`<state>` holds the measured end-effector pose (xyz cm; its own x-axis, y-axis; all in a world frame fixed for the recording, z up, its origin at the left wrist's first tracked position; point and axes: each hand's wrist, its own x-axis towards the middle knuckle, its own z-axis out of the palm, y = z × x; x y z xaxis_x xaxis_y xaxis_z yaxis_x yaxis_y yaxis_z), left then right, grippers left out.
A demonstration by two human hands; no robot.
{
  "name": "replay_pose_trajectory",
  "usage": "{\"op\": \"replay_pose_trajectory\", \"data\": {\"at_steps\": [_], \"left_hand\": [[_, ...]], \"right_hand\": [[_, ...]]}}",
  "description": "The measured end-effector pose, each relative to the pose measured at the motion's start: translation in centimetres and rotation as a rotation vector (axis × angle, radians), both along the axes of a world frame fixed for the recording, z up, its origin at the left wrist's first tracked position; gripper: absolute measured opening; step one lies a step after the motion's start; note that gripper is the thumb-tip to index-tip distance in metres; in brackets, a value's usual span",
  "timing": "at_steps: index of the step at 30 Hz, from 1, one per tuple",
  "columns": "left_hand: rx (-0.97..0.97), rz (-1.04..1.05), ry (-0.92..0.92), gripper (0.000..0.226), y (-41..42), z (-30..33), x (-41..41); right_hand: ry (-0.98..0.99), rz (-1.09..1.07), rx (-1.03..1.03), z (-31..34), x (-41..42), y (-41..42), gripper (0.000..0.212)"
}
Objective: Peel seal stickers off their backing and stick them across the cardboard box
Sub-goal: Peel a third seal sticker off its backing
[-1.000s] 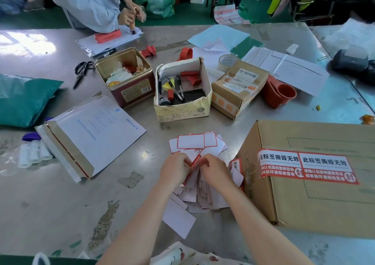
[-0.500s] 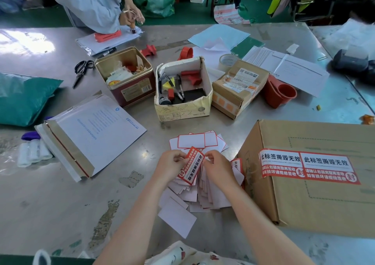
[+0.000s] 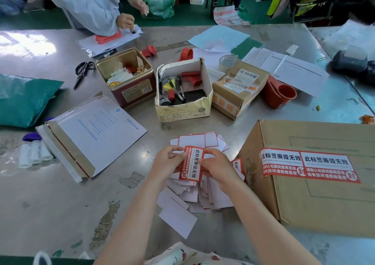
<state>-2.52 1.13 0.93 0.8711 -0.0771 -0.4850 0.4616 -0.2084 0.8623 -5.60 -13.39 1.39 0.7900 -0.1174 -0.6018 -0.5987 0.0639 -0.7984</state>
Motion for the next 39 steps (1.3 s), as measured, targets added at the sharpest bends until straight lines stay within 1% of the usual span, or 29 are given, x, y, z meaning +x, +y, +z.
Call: {"op": "replay_pose_trajectory", "data": {"at_steps": [4,8,10,13,15,18,20,22,24,28,32,35,39], "left_hand": [[0.041,-0.047,-0.058,0.016,0.3,0.5,0.7],[0.149,-0.178,-0.135,0.011,-0.2,0.9,1.2],[0.199,-0.202,-0.177,0.012,-0.5,1.1,1.3],[0.177,-0.109,-0.193,0.009,-0.8,1.4,1.2],[0.151,-0.026,-0.175,0.008,-0.7,1.6,1.2],[0.122,0.04,-0.16,0.005,-0.5,1.9,1.2],[0.11,0.049,-0.143,0.004,-0.2,2.1,1.2],[0.086,0.037,-0.116,0.002,0.0,2.1,1.1],[0.085,-0.007,-0.092,0.005,0.0,2.0,1.1],[0.116,-0.083,-0.099,0.014,0.2,2.0,1.1],[0.169,-0.104,-0.151,0.014,0.5,2.1,1.2],[0.187,-0.162,-0.169,0.014,0.8,2.2,1.1],[0.181,-0.247,-0.12,0.015,1.3,1.8,1.1]], "right_hand": [[-0.044,0.089,-0.117,-0.1,-0.1,0.1,0.027],[-0.075,0.131,-0.199,0.1,0.0,0.1,0.026],[-0.085,0.118,-0.214,0.1,0.1,0.1,0.025],[-0.077,0.082,-0.185,0.1,0.1,-0.1,0.021],[-0.044,0.057,-0.121,0.1,-0.1,-0.2,0.022],[-0.011,-0.104,0.064,0.1,-0.1,-0.1,0.022],[-0.015,-0.219,0.092,0.3,0.2,-0.1,0.026],[-0.028,-0.314,0.103,0.5,0.6,-0.3,0.028],[-0.054,-0.381,0.144,0.7,0.8,-0.4,0.026],[-0.075,-0.357,0.157,0.7,0.6,-0.3,0.025],[-0.051,-0.366,0.122,0.6,0.2,-0.4,0.021],[-0.051,-0.39,0.113,0.5,0.3,-0.4,0.021],[-0.074,-0.41,0.112,0.6,0.4,-0.4,0.022]]}}
